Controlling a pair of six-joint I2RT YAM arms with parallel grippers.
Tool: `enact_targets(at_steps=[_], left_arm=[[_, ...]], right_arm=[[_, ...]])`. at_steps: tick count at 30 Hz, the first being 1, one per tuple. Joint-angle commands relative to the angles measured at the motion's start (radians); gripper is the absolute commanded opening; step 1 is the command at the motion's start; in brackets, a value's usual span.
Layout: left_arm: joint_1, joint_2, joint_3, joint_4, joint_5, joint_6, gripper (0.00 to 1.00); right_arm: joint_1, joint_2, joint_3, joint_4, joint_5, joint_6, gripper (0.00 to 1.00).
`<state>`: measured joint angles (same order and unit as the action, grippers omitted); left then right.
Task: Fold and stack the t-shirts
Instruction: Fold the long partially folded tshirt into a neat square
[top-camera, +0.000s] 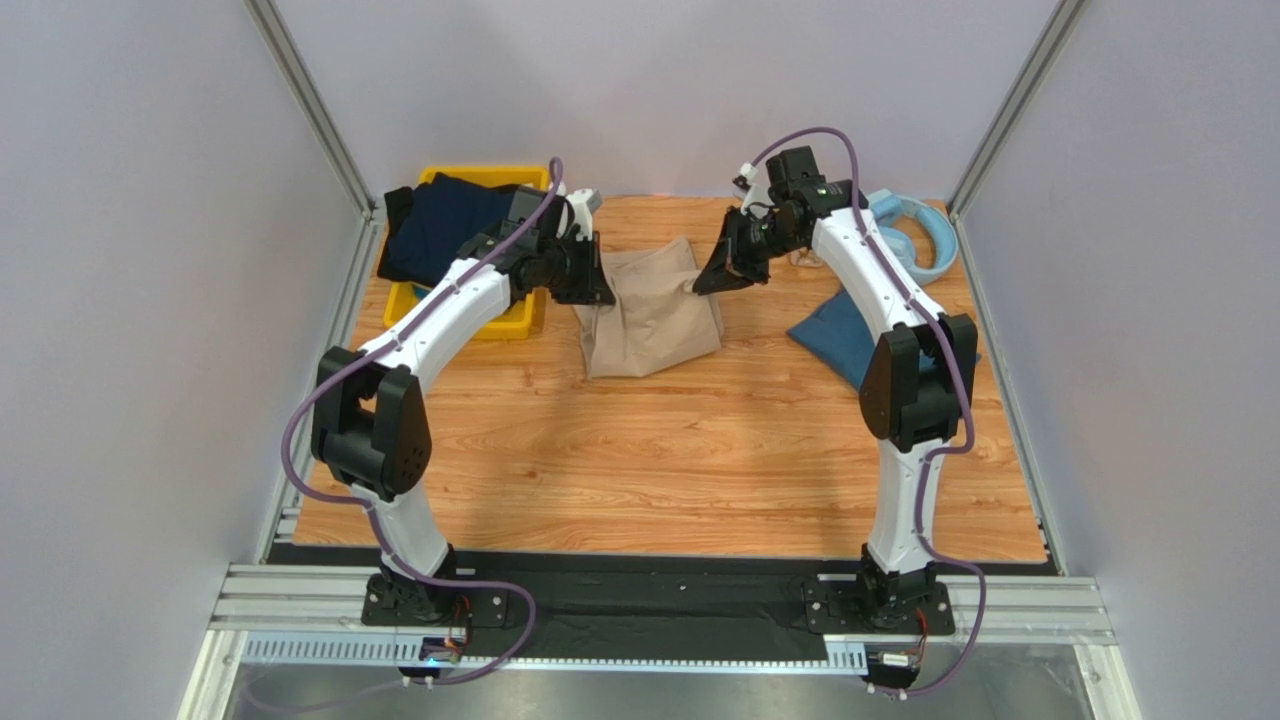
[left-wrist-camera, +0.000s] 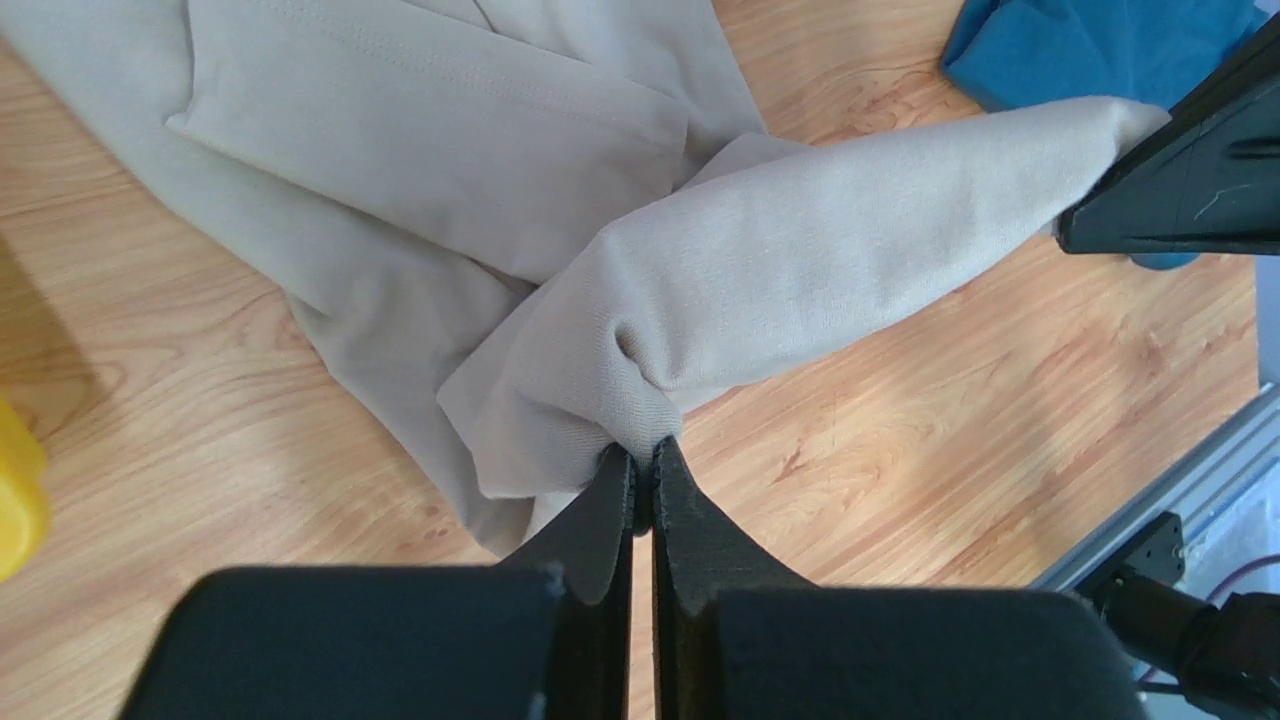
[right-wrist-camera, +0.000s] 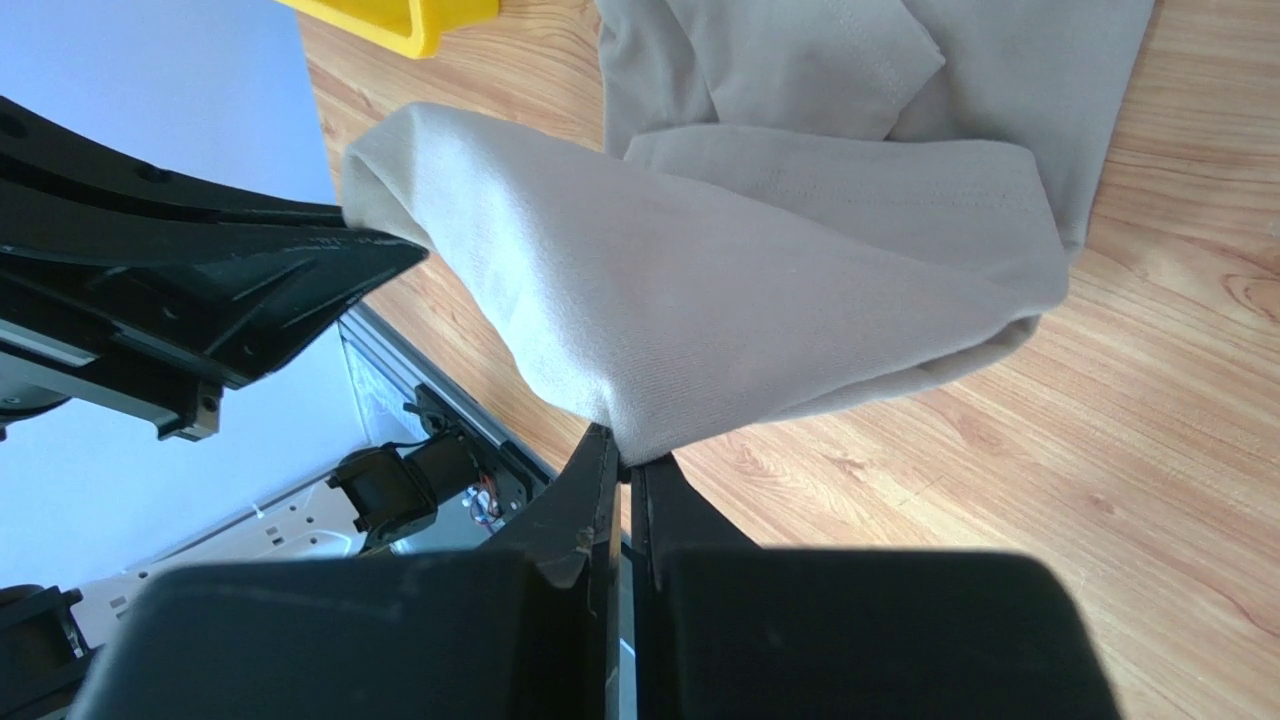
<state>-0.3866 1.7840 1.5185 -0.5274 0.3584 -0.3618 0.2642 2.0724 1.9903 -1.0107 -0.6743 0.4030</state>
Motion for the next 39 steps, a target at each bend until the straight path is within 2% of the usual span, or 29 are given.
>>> enact_targets(at_steps=[1,6,11,17,22,25,30,35,36,39], left_arm=[[-0.003,-0.122,0.049,0.024,-0.053,-0.012,0.0],[-0.003,-0.244,-0.013,0.027,-0.044,-0.012,0.0],[-0.011,-0.355,-0.156,0.03,0.017,-0.009,0.0],[-0.096,-0.562,-0.302,0.032,0.016,-0.008,0.0],[-0.14,-0.699,-0.369,0.032,-0.035,-0.066,0.0],[-0.141,-0.722,-0.376,0.029,-0.087,-0.069,0.0],[-0.14,-0.611,-0.295,-0.011,-0.165,-0.016,0.0],[-0.13,-0.359,-0.173,0.001,-0.182,0.044,0.0],[-0.117,-0.321,-0.149,0.009,-0.184,0.049,0.0],[-0.071,-0.178,-0.091,0.01,-0.164,0.046,0.0]], right_arm=[[-0.002,-0.141,-0.045,0.04,-0.019,0.013,0.0],[-0.002,-0.306,-0.191,0.086,0.004,0.023,0.0],[0.01,-0.44,-0.399,0.141,-0.011,0.053,0.0],[0.066,-0.646,-0.588,0.139,-0.01,0.071,0.0],[0.084,-0.753,-0.666,0.138,-0.036,0.097,0.0],[0.084,-0.77,-0.657,0.139,0.004,0.092,0.0],[0.081,-0.626,-0.539,0.156,0.048,0.063,0.0],[0.076,-0.404,-0.386,0.169,0.056,0.051,0.0],[0.078,-0.327,-0.372,0.17,0.058,0.051,0.0],[0.075,-0.229,-0.317,0.173,0.07,0.049,0.0]])
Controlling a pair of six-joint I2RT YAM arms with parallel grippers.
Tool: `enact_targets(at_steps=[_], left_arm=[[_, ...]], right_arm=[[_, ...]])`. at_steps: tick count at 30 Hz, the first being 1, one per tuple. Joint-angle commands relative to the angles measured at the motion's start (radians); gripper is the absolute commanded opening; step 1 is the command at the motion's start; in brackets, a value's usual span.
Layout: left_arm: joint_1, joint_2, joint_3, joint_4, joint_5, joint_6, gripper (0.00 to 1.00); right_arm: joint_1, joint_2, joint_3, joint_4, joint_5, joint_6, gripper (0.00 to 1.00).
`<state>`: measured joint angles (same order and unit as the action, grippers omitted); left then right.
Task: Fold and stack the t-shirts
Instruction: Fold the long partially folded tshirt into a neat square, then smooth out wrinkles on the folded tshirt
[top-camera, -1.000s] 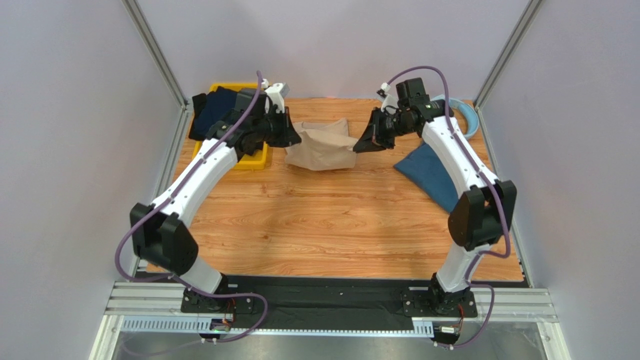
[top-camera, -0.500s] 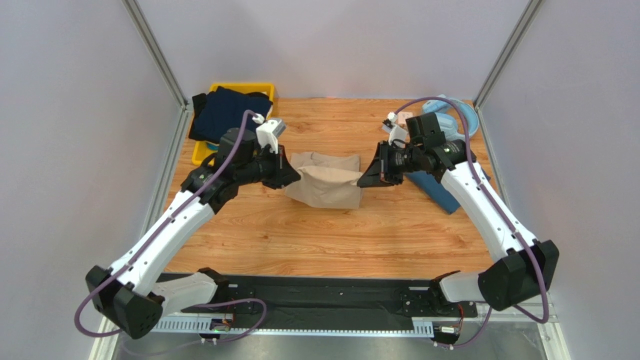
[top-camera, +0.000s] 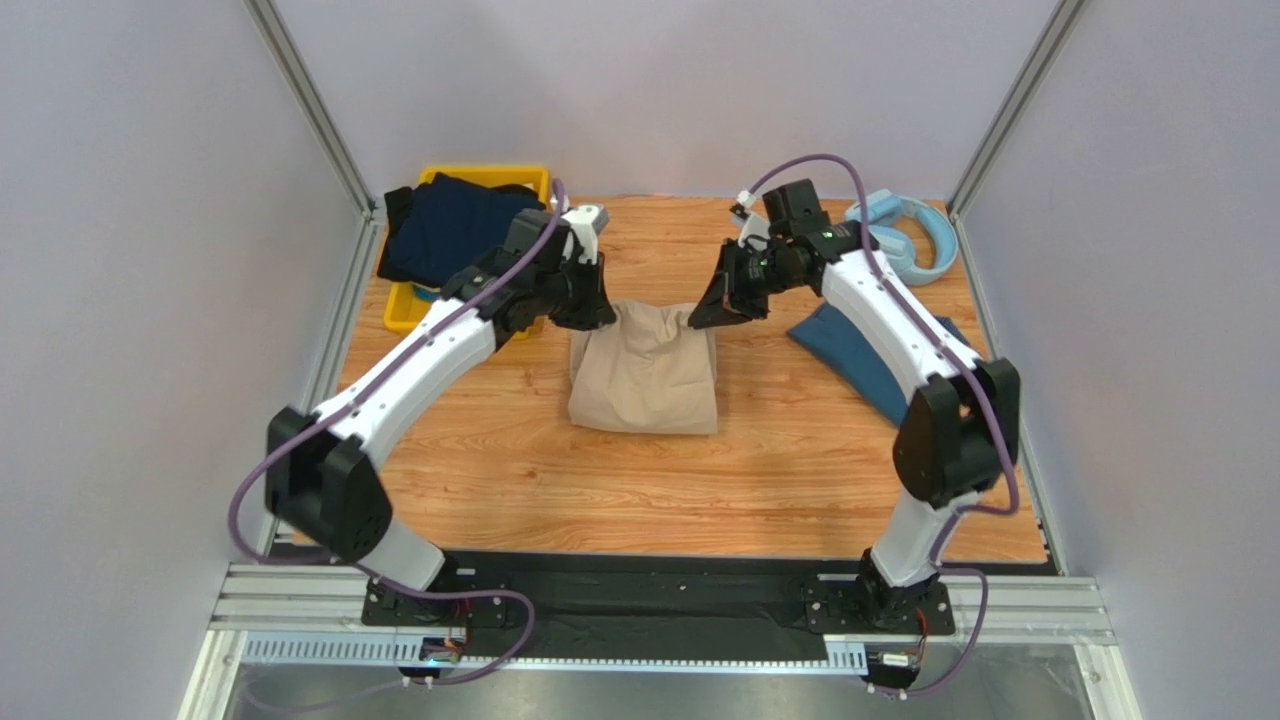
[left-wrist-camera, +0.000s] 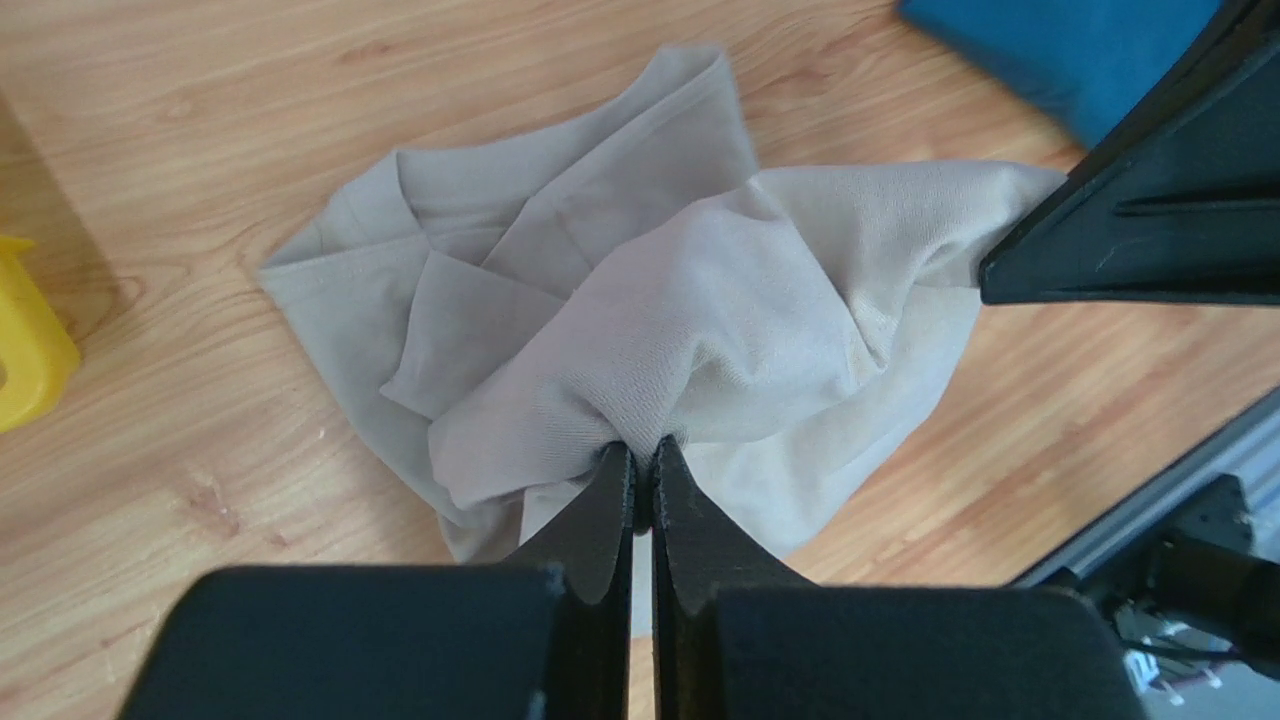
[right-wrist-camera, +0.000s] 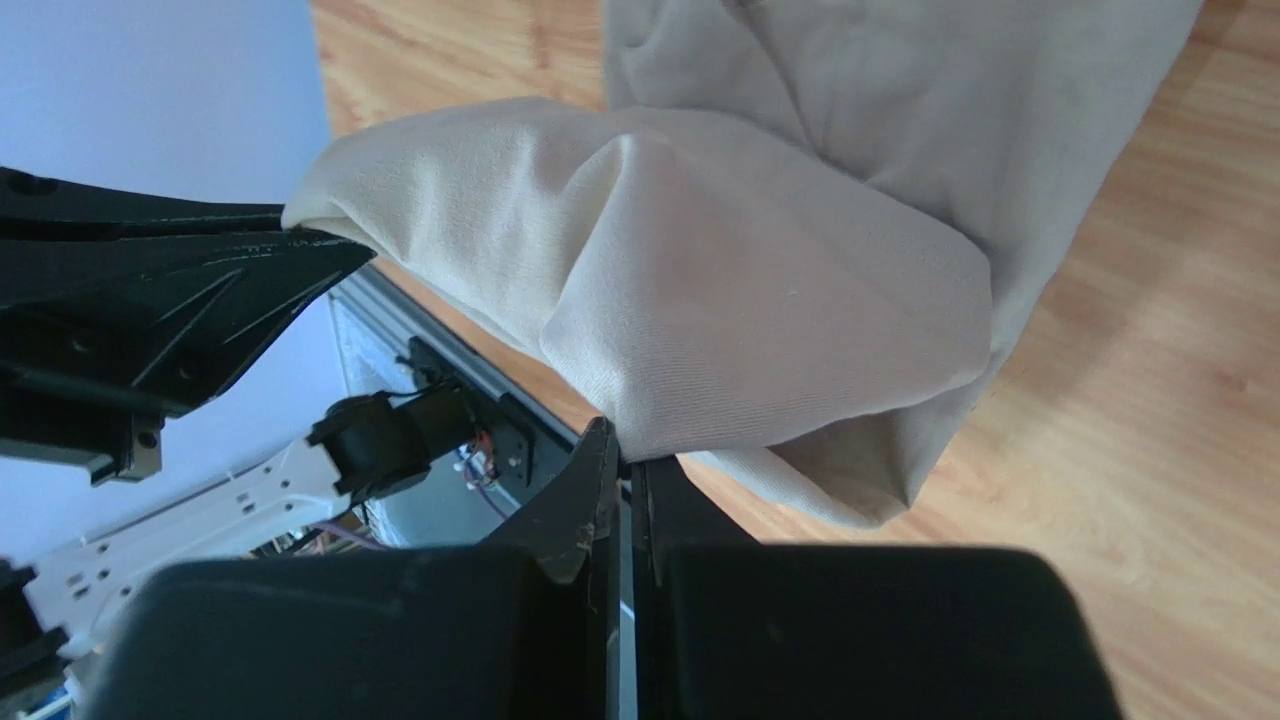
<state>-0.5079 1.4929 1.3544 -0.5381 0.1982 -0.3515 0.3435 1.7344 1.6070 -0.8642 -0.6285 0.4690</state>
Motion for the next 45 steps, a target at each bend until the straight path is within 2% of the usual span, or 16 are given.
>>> enact_targets(at_steps=[1,11,20,27,28,29,31,32,37,38,39,45], left_arm=[[0.063,0.171,0.087,0.021,0.01,0.037,0.0],[0.184,0.388,0.209,0.038,0.038,0.086,0.0],[0.21,0.621,0.437,-0.017,0.127,0.091,0.0],[0.21,0.745,0.549,-0.069,0.104,0.071,0.0],[0.21,0.757,0.571,-0.095,0.098,0.072,0.02],[0.212,0.773,0.618,-0.117,0.084,0.074,0.09],[0.213,0.809,0.666,-0.175,0.066,0.082,0.13],[0.215,0.816,0.689,-0.186,0.055,0.083,0.18],[0.236,0.794,0.67,-0.192,0.029,0.077,0.21],[0.239,0.787,0.66,-0.192,0.023,0.077,0.31],[0.243,0.764,0.652,-0.192,0.018,0.075,0.35],[0.27,0.637,0.577,-0.178,-0.014,0.089,0.36]], right_arm=[[-0.008,0.163,0.08,0.027,0.027,-0.015,0.0],[-0.034,0.376,0.224,0.068,0.101,-0.009,0.0],[-0.066,0.516,0.326,0.071,0.136,0.003,0.0],[-0.078,0.616,0.425,-0.008,0.191,0.014,0.0],[-0.083,0.623,0.43,-0.016,0.199,0.016,0.0],[-0.087,0.625,0.43,-0.025,0.207,0.019,0.0],[-0.098,0.62,0.43,-0.032,0.214,0.022,0.11],[-0.101,0.619,0.433,-0.033,0.216,0.022,0.15],[-0.12,0.577,0.441,-0.047,0.204,0.019,0.18],[-0.123,0.553,0.438,-0.048,0.21,0.016,0.2],[-0.127,0.542,0.435,-0.05,0.208,0.014,0.24],[-0.149,0.437,0.435,-0.081,0.204,0.008,0.27]])
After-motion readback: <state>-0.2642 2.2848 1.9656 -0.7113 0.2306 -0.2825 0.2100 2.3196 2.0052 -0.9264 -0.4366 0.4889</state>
